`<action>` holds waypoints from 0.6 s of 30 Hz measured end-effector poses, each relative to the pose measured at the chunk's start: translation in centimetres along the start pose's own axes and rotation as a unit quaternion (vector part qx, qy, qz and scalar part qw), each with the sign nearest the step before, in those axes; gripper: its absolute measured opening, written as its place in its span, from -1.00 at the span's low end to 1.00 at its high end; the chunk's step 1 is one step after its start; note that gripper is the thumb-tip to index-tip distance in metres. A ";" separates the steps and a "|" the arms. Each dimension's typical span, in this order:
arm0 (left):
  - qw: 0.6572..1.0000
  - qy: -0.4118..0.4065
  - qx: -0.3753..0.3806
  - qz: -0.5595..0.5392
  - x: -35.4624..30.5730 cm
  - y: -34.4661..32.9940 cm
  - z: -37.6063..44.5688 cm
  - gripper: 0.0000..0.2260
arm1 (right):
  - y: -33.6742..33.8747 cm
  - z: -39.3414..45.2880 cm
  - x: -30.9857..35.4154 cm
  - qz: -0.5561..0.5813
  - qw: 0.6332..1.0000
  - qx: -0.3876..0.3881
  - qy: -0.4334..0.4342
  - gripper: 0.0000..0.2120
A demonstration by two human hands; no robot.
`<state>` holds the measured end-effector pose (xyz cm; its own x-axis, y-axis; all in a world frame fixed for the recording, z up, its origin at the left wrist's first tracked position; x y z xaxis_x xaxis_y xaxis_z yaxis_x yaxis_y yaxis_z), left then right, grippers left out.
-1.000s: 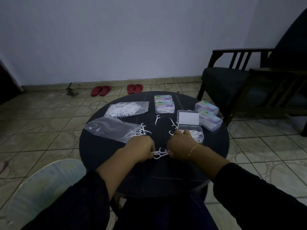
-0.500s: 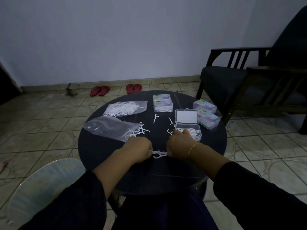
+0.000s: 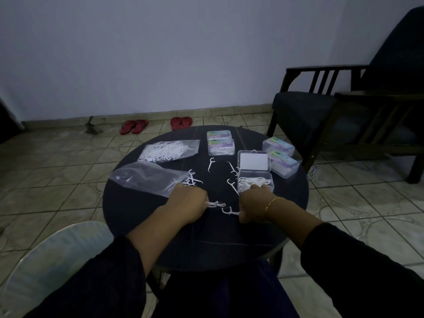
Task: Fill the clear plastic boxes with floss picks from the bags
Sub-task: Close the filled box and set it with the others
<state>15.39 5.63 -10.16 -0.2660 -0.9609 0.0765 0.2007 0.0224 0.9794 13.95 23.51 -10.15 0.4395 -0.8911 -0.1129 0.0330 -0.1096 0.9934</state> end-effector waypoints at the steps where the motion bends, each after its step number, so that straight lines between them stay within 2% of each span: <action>1: 1.000 0.005 0.000 -0.008 -0.1 0.0 0.2 -0.80 | 0.0 -0.1 -0.1 0.003 1.000 -0.002 -0.001 -0.63; 9: 0.997 0.008 -0.036 -0.073 -1.7 1.3 3.2 -0.79 | 2.0 0.0 -3.5 0.039 0.999 -0.012 -0.030 -0.72; 13: 0.994 -0.010 -0.073 -0.080 -3.6 1.6 5.9 -0.79 | 3.5 0.3 -6.7 0.000 0.996 -0.036 -0.077 -0.77; 18: 0.991 -0.035 -0.078 -0.100 -6.3 1.0 9.2 -0.77 | 5.2 0.4 -9.7 -0.096 0.988 -0.035 -0.114 -0.59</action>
<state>8.63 14.26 -7.93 -0.3793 -0.9201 -0.0977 0.2790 -0.2144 0.9360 9.51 31.37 -3.92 0.2062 -0.9336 -0.2930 0.1625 -0.2626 0.9511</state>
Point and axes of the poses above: each hand's wrist, its own z-axis towards the middle knuckle, its own y-axis out of the back of the hand, x = y × z, the point moved 1 cm from there along z, towards the middle knuckle, and after that the axes turned 15 degrees about -x, right-handed, at the moved point
